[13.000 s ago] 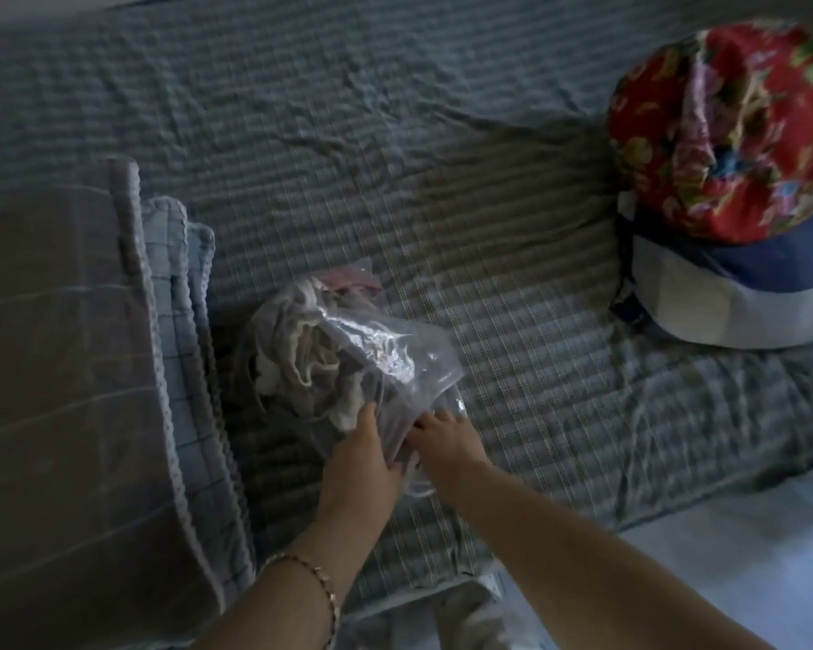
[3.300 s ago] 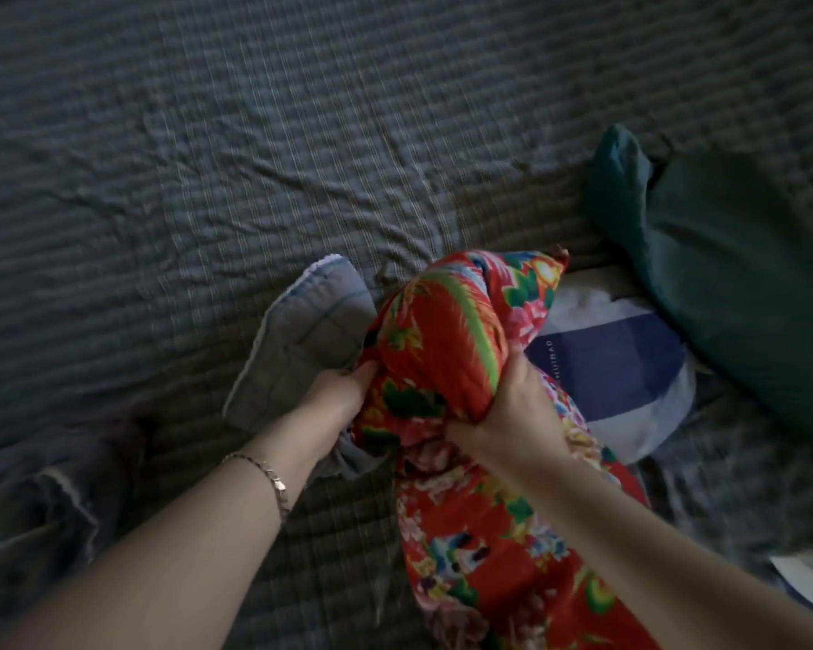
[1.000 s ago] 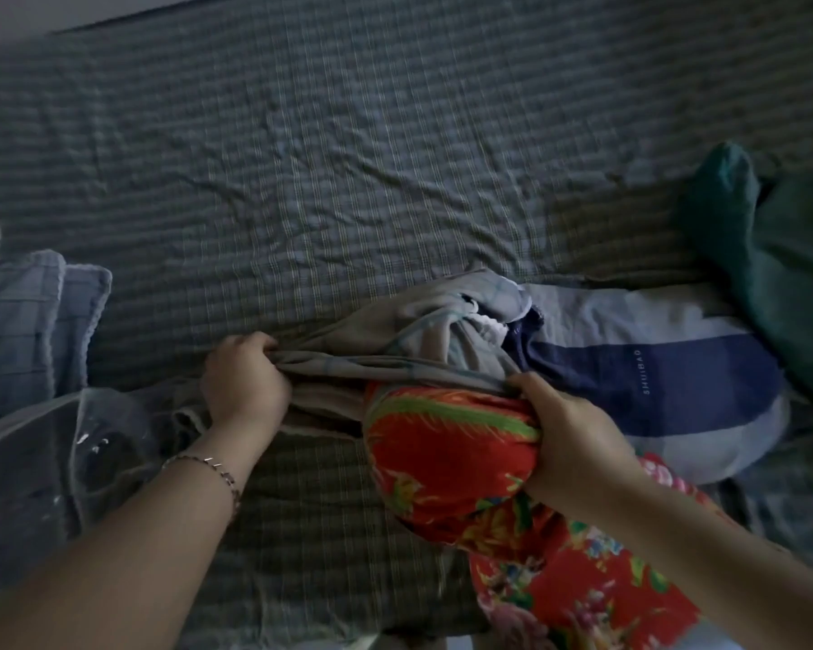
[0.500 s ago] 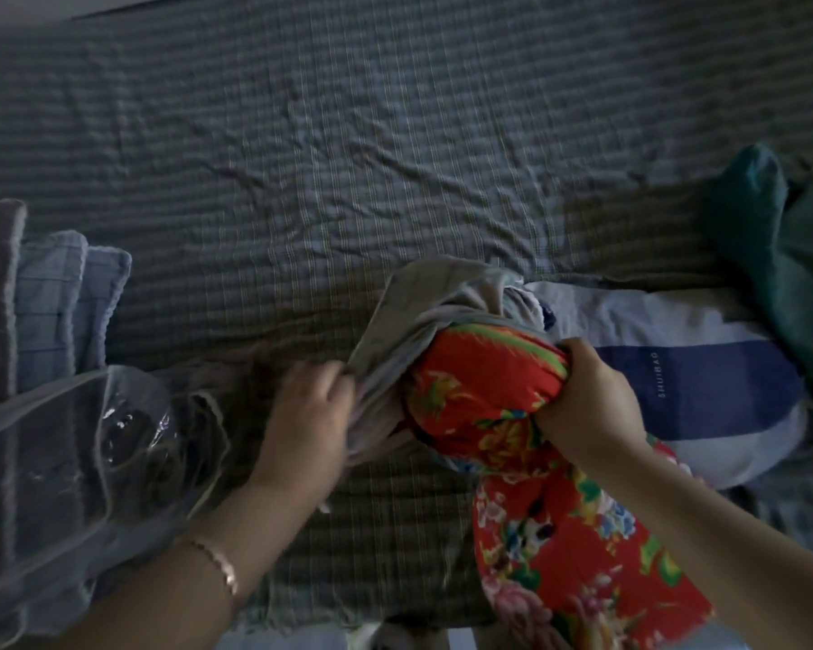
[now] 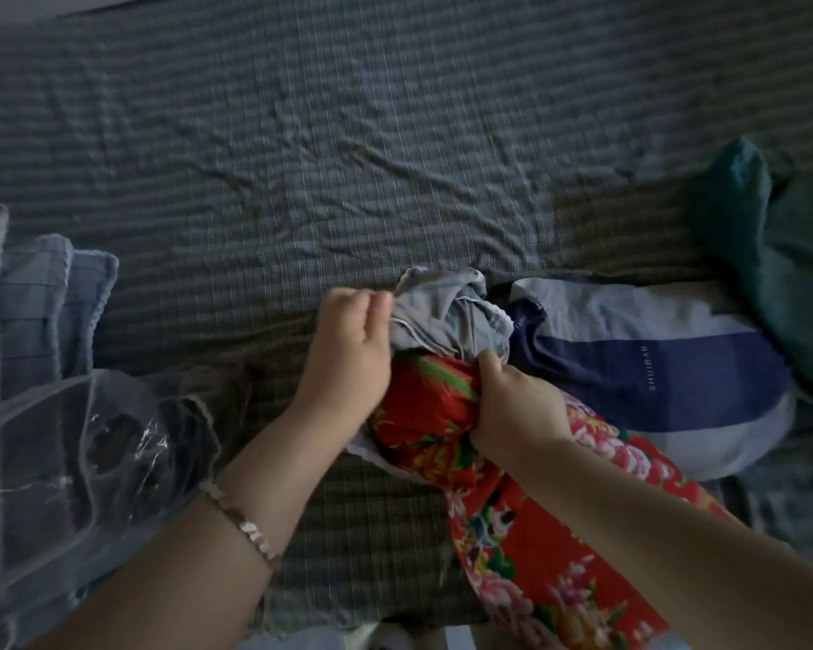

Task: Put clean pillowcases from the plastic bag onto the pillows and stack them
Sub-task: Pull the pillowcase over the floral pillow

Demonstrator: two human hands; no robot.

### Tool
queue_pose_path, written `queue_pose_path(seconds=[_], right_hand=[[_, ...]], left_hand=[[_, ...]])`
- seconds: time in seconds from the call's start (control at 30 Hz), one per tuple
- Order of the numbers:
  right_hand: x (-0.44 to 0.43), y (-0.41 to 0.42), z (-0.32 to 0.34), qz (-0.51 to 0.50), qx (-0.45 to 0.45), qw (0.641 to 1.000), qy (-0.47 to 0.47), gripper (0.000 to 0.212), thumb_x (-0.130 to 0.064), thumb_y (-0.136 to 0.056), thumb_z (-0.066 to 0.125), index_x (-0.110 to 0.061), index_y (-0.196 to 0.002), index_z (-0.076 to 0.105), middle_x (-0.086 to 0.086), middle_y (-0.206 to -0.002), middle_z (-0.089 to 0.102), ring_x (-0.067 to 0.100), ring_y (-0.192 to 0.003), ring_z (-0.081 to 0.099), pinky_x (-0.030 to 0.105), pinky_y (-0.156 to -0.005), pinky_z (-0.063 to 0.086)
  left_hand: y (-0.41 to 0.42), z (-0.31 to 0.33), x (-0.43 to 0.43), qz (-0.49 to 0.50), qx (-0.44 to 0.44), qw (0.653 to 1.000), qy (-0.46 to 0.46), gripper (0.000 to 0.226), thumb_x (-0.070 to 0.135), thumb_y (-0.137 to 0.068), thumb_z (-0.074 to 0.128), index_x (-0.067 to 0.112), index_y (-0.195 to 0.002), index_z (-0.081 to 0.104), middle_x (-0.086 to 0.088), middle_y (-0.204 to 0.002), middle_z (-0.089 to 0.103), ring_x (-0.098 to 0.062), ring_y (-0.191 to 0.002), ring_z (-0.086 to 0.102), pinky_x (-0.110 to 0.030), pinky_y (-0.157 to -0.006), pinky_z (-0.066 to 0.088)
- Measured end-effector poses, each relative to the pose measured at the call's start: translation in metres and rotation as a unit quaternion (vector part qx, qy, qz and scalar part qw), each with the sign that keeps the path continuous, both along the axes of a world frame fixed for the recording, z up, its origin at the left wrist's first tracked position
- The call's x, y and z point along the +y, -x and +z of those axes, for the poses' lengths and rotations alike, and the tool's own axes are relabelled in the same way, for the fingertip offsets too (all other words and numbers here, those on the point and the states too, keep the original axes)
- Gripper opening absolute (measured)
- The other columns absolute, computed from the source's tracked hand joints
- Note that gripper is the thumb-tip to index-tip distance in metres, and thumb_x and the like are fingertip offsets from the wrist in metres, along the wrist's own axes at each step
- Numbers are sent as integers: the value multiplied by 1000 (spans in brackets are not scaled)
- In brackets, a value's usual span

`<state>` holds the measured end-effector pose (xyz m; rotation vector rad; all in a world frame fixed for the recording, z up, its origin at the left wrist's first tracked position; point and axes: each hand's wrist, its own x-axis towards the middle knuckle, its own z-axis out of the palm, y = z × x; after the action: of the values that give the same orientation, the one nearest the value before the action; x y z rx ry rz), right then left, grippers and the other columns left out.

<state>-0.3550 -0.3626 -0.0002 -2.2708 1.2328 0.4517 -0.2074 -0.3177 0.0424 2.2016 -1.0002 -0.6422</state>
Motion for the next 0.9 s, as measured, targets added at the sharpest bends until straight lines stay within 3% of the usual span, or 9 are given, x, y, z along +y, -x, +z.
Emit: queue_pose_path(seconds=[0.07,0.17,0.3,0.43,0.53,0.63,0.7,0.8,0.9], right_hand=[[-5,-4,-3,-34,-3,999,-3,42,-22,-79,58,-15,-114,36,3,-100,61,27,-88,61,29,-58,34],[-19,-4,-8,-127,-17,991,-39,36,-24,-83,55,-10,-112,37,11,-101,62,32,-91,61,31,-61,36],[-25,-1,-12,-211,-35,971,-105,47,-21,-76,64,-9,-113,38,13,-102,59,33,-91,58,33,-61,40],[-33,3,-24,-308,-58,939,-138,37,-19,-90,50,-3,-121,38,18,-115,57,36,-103,56,33,-70,39],[-38,6,-41,-327,-50,930,-158,44,-20,-95,45,-5,-135,33,15,-124,54,33,-110,54,32,-75,39],[-36,8,-53,-328,-56,928,-164,47,-31,-91,50,-11,-133,42,9,-128,53,29,-115,52,28,-81,38],[-34,11,-55,-347,-73,920,-164,47,-37,-89,48,-16,-131,46,6,-128,54,28,-113,52,28,-81,38],[-32,17,-48,-407,-137,889,-158,41,-26,-93,45,-15,-133,47,8,-128,55,27,-108,53,33,-82,41],[-37,21,-39,-398,-82,898,-170,43,-13,-98,34,-9,-141,38,13,-138,47,32,-122,45,36,-97,36]], left_hand=[[25,5,5,-86,27,994,60,27,32,-98,37,13,-86,52,6,-85,51,-2,-73,48,-9,-71,35],[52,-11,40,-169,15,985,-28,40,53,-87,47,13,-87,47,12,-80,44,0,-66,44,-12,-60,34],[31,-40,69,-150,-136,968,-145,28,10,-77,71,11,-98,52,-4,-101,53,-19,-86,60,-19,-62,39],[56,-38,60,-254,-142,952,93,13,13,-87,48,11,-77,39,-4,-87,43,-19,-73,46,-22,-59,34],[74,-51,56,-329,-105,929,132,14,17,-94,40,7,-85,44,-4,-95,40,-20,-81,44,-24,-70,39],[55,-79,72,-249,-151,956,30,11,6,-72,64,3,-79,56,-5,-96,49,-20,-83,54,-30,-70,51],[32,-96,74,-111,-162,978,-69,28,-1,-61,79,-3,-83,62,-20,-101,57,-37,-90,61,-40,-78,55],[17,-107,52,-64,-163,980,-97,26,3,-71,75,-2,-95,66,-23,-110,60,-43,-109,55,-54,-94,45],[33,-102,36,-44,-34,988,-144,31,11,-85,61,9,-115,58,-9,-109,64,-30,-103,60,-38,-87,48]])
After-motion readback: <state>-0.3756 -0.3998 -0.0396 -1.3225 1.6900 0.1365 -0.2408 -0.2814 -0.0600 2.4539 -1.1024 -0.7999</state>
